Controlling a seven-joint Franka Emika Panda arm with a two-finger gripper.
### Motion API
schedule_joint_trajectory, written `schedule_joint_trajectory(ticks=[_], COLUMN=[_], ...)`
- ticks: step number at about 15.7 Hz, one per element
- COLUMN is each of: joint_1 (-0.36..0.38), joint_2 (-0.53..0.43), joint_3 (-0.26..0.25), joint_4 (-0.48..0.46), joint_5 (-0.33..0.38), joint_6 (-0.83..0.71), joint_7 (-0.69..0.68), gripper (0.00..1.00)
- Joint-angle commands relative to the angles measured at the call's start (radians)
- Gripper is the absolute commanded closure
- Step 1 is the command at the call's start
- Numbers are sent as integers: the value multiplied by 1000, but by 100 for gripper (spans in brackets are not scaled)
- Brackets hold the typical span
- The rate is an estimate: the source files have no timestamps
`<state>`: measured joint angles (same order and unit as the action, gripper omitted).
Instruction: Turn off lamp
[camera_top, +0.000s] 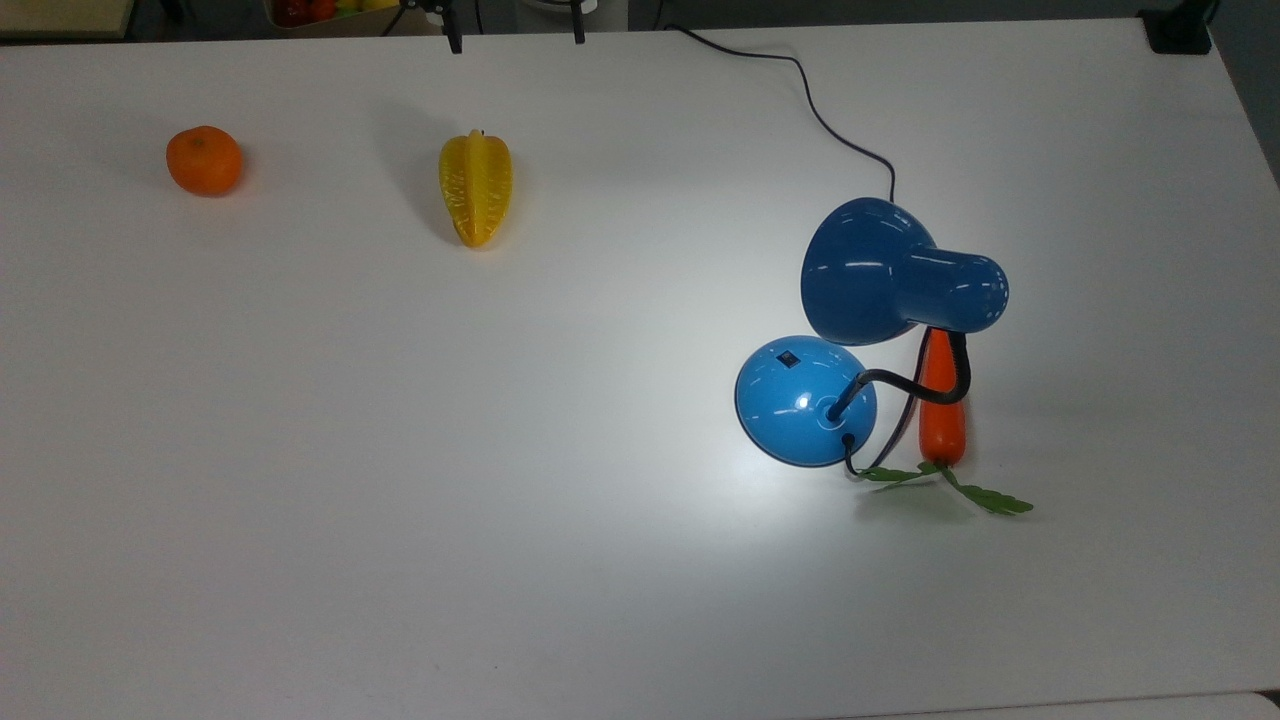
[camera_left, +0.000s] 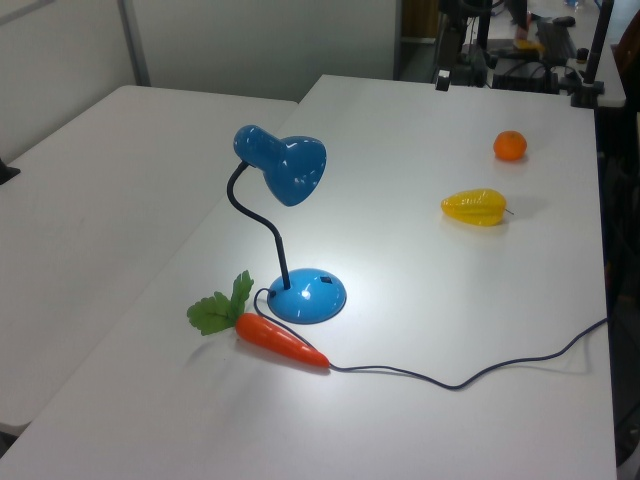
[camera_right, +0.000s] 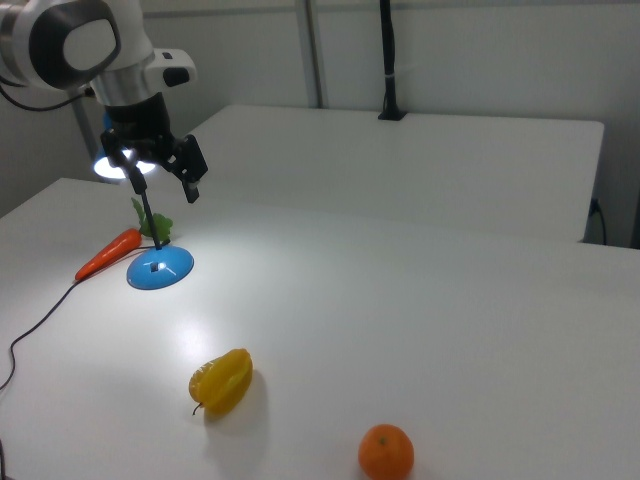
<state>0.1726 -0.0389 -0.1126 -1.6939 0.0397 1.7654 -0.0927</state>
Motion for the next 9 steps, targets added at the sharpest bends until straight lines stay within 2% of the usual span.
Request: schedule_joint_trajectory(ticks=[1,9], joint_1=[12,12], joint_2=[-4,-6], joint_3=[-9,-9], joint_4=[2,3], joint_5=[16,11], joint_6=[-1,-1], joint_7=[-15,-25], gripper=[0,0])
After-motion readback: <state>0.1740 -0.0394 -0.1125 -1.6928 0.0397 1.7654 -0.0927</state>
